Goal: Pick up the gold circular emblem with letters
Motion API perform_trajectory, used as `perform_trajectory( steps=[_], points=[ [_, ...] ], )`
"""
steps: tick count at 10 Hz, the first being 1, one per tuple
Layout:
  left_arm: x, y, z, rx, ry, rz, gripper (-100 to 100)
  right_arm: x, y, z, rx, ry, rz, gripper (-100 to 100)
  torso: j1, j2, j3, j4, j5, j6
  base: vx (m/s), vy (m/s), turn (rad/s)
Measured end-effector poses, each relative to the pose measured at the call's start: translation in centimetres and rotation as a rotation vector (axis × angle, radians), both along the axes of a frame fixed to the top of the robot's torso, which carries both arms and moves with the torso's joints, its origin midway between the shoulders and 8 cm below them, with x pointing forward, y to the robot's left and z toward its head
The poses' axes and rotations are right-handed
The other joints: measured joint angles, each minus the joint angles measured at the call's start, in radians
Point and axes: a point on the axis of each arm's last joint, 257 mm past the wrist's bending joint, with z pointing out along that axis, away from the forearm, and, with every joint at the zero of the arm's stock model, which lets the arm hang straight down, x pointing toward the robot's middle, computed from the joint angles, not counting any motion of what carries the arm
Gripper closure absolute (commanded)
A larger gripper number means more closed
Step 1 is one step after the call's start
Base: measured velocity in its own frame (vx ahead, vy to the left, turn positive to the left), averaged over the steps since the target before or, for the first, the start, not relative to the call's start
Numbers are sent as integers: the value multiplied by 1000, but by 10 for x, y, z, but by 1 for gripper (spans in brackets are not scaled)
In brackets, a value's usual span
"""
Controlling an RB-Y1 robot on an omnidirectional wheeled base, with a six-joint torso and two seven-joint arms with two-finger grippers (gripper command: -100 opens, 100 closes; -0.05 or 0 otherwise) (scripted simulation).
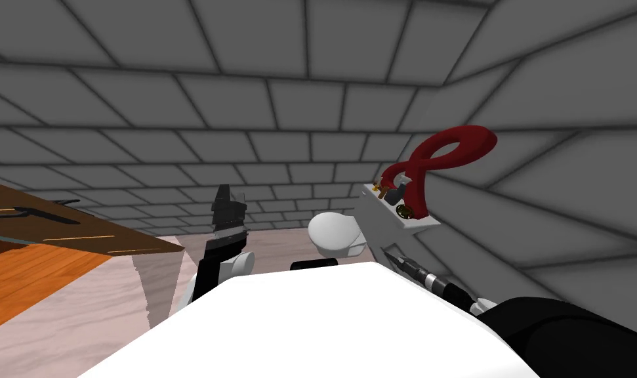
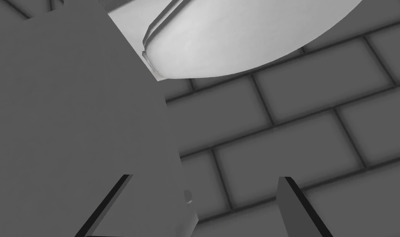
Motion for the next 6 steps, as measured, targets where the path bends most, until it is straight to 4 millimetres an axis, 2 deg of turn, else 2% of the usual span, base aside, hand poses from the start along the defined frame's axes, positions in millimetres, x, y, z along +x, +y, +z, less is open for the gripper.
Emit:
perform_trajectory(
  steps=[2,3,5,6],
  points=[
    [0,0,0,0,0,0,0,-20,-27,-6,-57,67,-2,-100,1,0,0,0,0,0,11,72,24],
    [0,0,0,0,0,0,0,-25,-34,-8,-66,82,-10,-100,-2,1,1,0,0,0,11,80,224],
    [0,0,0,0,0,0,0,-40,-58,-9,-117,139,-15,-100,-1,0,0,0,0,0,22,54,21],
    [0,0,0,0,0,0,0,-49,-68,-12,-124,156,-26,-100,-3,1,0,0,-1,1,26,80,181]
  ],
)
